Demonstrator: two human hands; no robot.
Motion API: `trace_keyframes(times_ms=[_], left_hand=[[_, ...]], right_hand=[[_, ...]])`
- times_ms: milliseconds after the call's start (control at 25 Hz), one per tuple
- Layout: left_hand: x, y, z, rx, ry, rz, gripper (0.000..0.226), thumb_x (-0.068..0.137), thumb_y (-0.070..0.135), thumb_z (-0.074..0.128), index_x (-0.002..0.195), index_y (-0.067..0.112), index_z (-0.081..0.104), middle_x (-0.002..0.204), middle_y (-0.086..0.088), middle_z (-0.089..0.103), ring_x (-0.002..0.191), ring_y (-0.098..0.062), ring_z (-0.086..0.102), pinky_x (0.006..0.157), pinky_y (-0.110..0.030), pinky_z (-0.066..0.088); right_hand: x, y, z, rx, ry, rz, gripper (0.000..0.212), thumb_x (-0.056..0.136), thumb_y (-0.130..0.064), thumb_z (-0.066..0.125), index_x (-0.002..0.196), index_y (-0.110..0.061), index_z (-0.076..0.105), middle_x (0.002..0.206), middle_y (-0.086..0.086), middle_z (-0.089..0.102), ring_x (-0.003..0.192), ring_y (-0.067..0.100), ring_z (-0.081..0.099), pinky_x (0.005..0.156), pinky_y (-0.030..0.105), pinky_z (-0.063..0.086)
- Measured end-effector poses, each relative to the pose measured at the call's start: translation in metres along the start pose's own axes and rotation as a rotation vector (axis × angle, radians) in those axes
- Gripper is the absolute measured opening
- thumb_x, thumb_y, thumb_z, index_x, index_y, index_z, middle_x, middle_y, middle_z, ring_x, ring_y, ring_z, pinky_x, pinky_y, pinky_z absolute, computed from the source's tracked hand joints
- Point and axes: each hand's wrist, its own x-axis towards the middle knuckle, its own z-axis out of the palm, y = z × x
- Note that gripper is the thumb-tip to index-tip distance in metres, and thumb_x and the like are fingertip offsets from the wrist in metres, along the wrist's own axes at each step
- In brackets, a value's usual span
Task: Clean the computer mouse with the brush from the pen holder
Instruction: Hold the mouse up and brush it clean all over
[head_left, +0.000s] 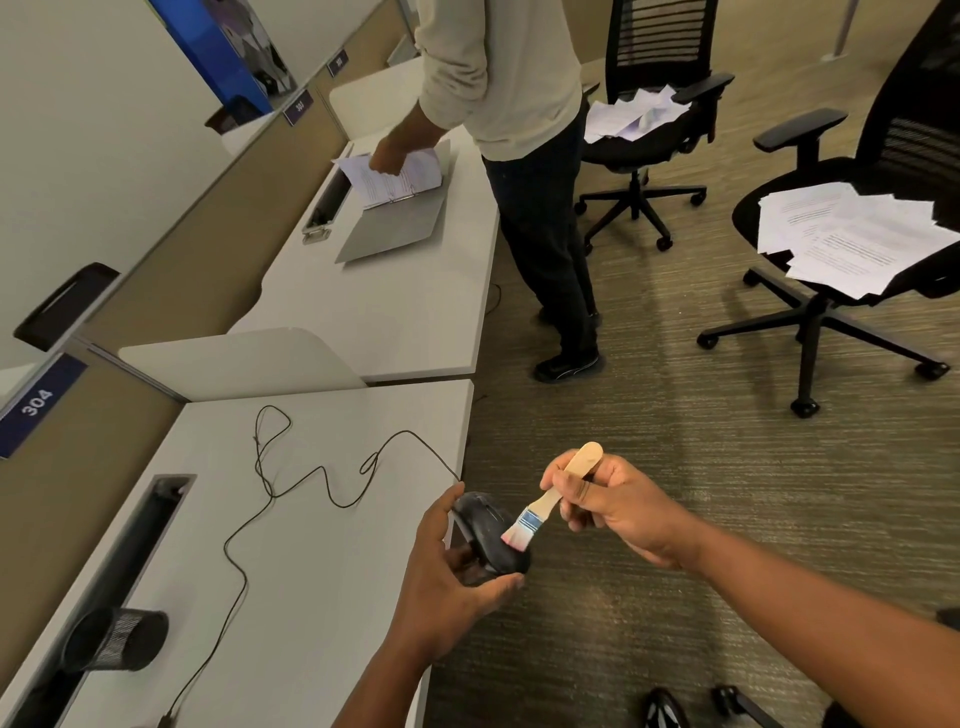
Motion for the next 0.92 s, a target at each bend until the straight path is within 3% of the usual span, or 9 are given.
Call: trace_keyframes(times_ms=[160,360,600,760,920], left_hand=[[0.001,0.000,0.002,-0.021,-0.002,-0.018,0.114,0.063,0.031,0.104,0.146,0.060,0.032,0.161,0.011,0.041,0.119,-0.029,0.072,0.083,-0.021,0.062],[0.002,-0.001,0.001,-0.033,-0.006,-0.009,0.113,0.061,0.026,0.105,0.152,0.047,0.041,0.161,0.010,0.040,0.120,-0.031,0.070,0.086,-0.029,0.065],[0.006,0.001,0.003,-0.036,0.004,0.008,0.108,0.063,0.017,0.104,0.151,0.037,0.044,0.157,0.009,0.042,0.119,-0.030,0.068,0.083,-0.022,0.063],[0.007,0.003,0.003,-0.061,0.007,0.018,0.107,0.062,0.017,0.105,0.150,0.035,0.046,0.153,0.011,0.044,0.114,-0.021,0.070,0.078,-0.019,0.061],[0.006,0.005,0.005,-0.080,0.005,0.023,0.105,0.062,0.019,0.105,0.148,0.038,0.047,0.149,0.017,0.046,0.108,-0.012,0.070,0.076,-0.016,0.059]], right_hand=[[-0.002,-0.002,0.002,-0.023,-0.069,0.015,0.018,0.095,-0.041,0.066,0.095,-0.026,0.077,0.077,0.002,0.065,0.072,0.013,0.058,0.070,0.028,0.048],[-0.005,-0.003,0.003,-0.044,-0.068,0.022,0.015,0.096,-0.037,0.066,0.094,-0.027,0.077,0.077,0.001,0.066,0.072,0.011,0.059,0.066,0.024,0.049],[-0.004,0.002,0.005,-0.107,-0.102,-0.007,0.013,0.097,-0.036,0.066,0.095,-0.028,0.077,0.078,0.000,0.064,0.076,0.012,0.058,0.071,0.027,0.050],[-0.001,0.007,0.002,-0.161,-0.064,-0.005,0.017,0.103,-0.030,0.062,0.094,-0.028,0.076,0.079,0.005,0.061,0.080,0.023,0.052,0.072,0.034,0.045],[0.000,0.003,0.004,-0.195,-0.057,-0.058,0.014,0.099,-0.035,0.064,0.091,-0.030,0.076,0.077,-0.007,0.063,0.072,0.008,0.055,0.069,0.025,0.046]])
